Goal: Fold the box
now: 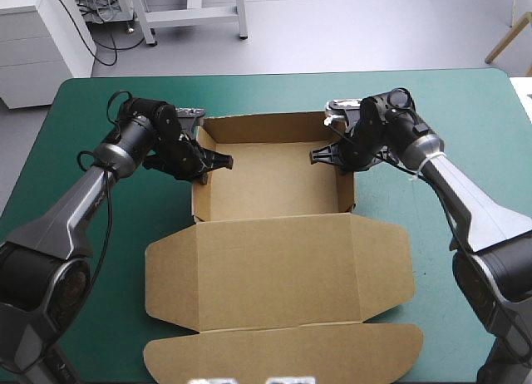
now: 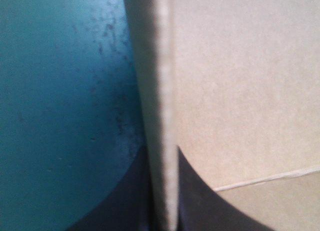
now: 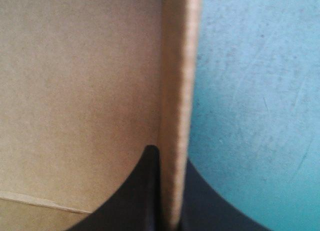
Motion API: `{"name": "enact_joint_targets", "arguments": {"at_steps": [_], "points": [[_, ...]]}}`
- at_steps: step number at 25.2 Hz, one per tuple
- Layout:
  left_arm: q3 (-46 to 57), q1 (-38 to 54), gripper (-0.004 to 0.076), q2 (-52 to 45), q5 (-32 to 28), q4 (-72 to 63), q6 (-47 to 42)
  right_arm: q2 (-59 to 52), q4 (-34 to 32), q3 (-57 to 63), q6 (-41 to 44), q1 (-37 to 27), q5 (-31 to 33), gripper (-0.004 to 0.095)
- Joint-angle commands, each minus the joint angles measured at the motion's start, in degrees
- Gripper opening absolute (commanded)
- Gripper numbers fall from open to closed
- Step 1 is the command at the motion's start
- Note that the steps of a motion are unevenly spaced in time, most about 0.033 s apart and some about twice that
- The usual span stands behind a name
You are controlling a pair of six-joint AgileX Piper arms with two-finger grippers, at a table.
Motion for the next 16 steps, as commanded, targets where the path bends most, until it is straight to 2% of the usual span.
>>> {"name": "enact_joint_targets", "arguments": {"at_steps": [1, 10, 12, 13, 15, 16], "points": [[-2.9, -0.1, -0.001, -0.8, -1.5, 0.7, 1.6, -2.9, -3.0, -1.7, -3.2, -1.2, 4.5, -0.0019], [-2.9, -0.1, -0.0008, 2.7, 0.4, 1.0, 2.2, 1.6, -0.6, -1.7, -2.6, -1.2, 4.5, -0.0005], [-2.9, -0.1, -0.0001, 2.7, 0.1, 0.4, 2.6, 1.9, 0.9, -1.7, -2.9, -0.8, 4.5, 0.0068], [-2.9, -0.2, 0.002, 2.7, -0.1, 0.3, 2.6, 1.9, 0.0, -1.7, -2.9, -0.4, 4.4, 0.0145], [-2.9, -0.2, 0.0098, 2.7, -0.4, 0.2, 3.7, 1.9, -1.9, -1.8, -3.0, 0.0, 4.3, 0.0278], [-2.9, -0.4, 0.016, 2.7, -0.5, 0.2, 4.1, 1.9, -2.7, -1.9, -3.5, 0.1, 4.5, 0.0384]]}}
